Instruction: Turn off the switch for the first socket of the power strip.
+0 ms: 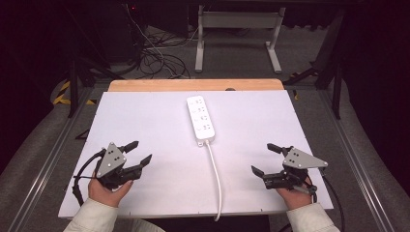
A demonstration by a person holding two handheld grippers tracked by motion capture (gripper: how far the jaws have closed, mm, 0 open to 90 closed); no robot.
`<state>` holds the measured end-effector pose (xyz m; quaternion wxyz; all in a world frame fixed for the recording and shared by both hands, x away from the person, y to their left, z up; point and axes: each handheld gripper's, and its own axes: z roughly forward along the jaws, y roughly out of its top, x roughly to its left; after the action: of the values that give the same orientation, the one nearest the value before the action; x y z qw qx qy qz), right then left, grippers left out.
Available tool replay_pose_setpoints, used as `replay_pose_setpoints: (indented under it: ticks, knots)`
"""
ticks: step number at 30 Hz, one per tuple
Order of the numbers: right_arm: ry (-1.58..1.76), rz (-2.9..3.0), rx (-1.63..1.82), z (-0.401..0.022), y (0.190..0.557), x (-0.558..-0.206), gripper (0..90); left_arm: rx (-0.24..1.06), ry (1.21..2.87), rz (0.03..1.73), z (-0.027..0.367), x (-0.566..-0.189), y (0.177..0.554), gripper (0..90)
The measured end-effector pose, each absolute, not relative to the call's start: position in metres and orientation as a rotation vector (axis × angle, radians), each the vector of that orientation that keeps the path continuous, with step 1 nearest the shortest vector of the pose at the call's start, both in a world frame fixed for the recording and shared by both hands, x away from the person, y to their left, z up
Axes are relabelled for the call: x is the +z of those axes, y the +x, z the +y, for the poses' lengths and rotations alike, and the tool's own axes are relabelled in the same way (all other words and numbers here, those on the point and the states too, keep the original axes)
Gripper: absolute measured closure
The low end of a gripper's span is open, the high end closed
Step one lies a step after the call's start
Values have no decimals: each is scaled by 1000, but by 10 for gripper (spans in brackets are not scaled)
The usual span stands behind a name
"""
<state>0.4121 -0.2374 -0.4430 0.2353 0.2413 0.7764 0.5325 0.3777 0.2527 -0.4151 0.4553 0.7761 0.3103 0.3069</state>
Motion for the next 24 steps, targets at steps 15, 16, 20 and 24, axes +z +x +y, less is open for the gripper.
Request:
replay_pose_setpoints:
  ticks: [15,16,20,24]
  knots:
    - [661,2138,1459,-237,412,-444,86,663,1931,727,234,-392,402,420]
    - [661,2138,1459,-237,412,-444,86,655,1932,728,233,-391,404,421]
    - [661,2142,1458,-237,412,-444,86,633,1951,723,226,-388,413,420]
    - [661,2141,1459,-237,412,-444,86,627,1950,725,222,-387,417,420]
